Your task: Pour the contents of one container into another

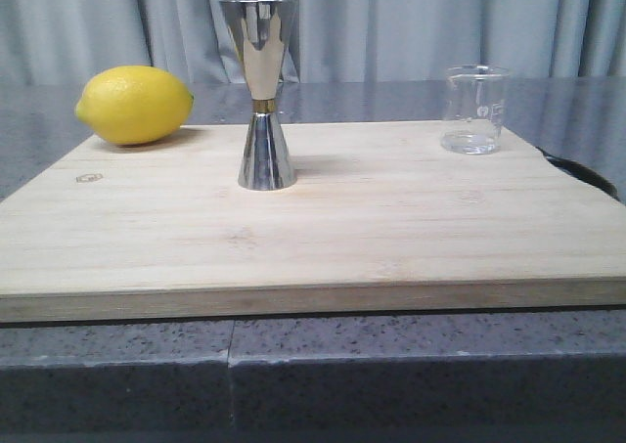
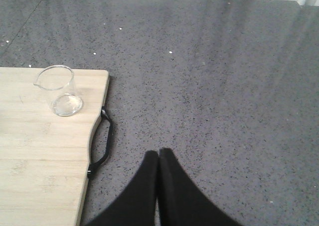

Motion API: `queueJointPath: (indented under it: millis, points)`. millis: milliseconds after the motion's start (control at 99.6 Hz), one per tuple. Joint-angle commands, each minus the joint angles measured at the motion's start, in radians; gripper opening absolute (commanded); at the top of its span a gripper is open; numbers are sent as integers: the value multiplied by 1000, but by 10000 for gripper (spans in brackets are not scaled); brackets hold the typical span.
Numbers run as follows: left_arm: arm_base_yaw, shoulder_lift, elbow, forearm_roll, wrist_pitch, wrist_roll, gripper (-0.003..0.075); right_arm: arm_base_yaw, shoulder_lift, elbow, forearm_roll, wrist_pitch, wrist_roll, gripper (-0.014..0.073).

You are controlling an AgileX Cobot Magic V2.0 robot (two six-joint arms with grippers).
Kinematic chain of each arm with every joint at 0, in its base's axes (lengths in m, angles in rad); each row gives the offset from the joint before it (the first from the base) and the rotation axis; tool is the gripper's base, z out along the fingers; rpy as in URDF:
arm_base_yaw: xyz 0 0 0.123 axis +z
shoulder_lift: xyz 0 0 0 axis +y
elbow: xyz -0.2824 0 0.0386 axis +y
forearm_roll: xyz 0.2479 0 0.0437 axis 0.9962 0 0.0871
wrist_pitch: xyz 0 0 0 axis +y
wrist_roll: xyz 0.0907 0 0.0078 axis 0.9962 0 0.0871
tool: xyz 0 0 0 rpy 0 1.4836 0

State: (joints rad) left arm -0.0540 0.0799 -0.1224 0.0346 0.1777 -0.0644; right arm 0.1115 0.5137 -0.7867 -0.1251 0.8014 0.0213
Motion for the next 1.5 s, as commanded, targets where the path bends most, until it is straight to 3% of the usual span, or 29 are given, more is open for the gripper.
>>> queueJointPath:
  millis: [0,171,1225,1296,1487]
  points:
    - [6,-55,39,-9,-132,2,-19,-2,1,-20,-4,-75,-12,-71]
    - [6,-107,133,-15,-203,2,-19,-2,1,-20,-4,-75,-12,-71]
    - [6,-110,130,-22,-178,5,-19,-2,-4,-15,-4,-78,-12,-71]
    - [6,-110,130,-22,-178,5,-19,-12,-33,14,-22,-113,-12,-71]
    - [6,-110,130,-22,-178,5,-19,-71,-168,231,28,-393,-10,-71]
